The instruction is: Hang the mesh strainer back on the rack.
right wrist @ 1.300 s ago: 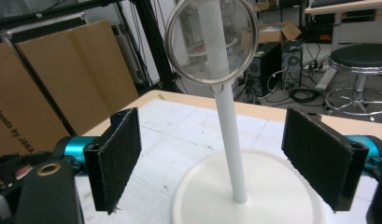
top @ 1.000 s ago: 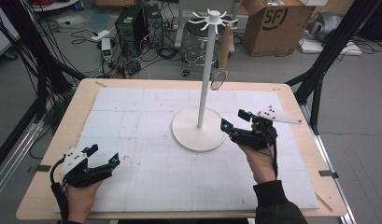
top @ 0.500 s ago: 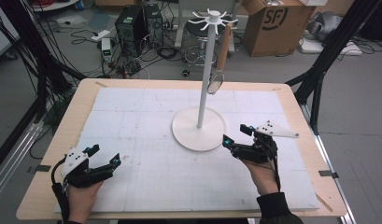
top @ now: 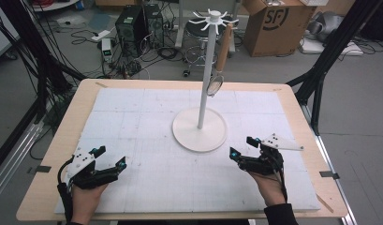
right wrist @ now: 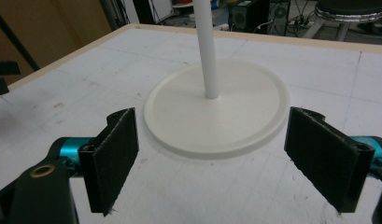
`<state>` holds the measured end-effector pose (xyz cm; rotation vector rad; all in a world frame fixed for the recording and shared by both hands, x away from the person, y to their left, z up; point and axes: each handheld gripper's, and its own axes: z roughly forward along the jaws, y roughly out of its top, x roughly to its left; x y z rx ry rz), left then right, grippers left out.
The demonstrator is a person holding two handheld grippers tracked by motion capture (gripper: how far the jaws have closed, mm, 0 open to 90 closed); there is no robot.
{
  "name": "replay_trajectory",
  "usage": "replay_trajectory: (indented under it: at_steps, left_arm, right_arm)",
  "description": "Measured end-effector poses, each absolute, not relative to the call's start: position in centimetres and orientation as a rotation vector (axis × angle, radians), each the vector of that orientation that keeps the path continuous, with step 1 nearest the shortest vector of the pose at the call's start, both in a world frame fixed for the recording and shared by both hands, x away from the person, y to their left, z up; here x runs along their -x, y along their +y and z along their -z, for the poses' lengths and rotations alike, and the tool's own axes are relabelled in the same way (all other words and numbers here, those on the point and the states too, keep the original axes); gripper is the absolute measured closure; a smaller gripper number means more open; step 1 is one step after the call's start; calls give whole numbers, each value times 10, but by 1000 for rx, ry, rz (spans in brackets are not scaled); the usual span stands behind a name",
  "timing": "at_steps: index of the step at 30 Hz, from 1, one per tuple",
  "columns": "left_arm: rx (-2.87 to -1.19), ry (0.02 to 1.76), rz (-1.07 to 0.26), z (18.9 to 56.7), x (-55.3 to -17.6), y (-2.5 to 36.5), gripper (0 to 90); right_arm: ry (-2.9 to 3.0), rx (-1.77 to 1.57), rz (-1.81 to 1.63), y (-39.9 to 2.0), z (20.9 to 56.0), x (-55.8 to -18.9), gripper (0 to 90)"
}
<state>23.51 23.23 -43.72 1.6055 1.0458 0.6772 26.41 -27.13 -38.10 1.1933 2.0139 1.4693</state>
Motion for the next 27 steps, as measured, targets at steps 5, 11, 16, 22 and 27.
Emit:
replay_trajectory:
  at_steps: [5, 11, 16, 22, 27]
  left_arm:
    - [-1613, 1029, -667, 438, -236, 232, 140]
    - [-1614, 1010, -640, 437, -232, 229, 139]
    - [-1607, 1004, -615, 437, -232, 228, 137]
    - [-1581, 997, -571, 438, -225, 227, 137]
    - [-1602, 984, -578, 439, -227, 222, 136]
  right_arm:
    - [2002, -1196, -1465, -281, 391, -258, 171]
    - [1979, -1228, -1510, -289, 401, -255, 160]
    - [1971, -1232, -1520, -292, 412, -254, 160]
    - [1975, -1211, -1537, -291, 420, -251, 158]
    - [1977, -1209, -1524, -295, 424, -248, 158]
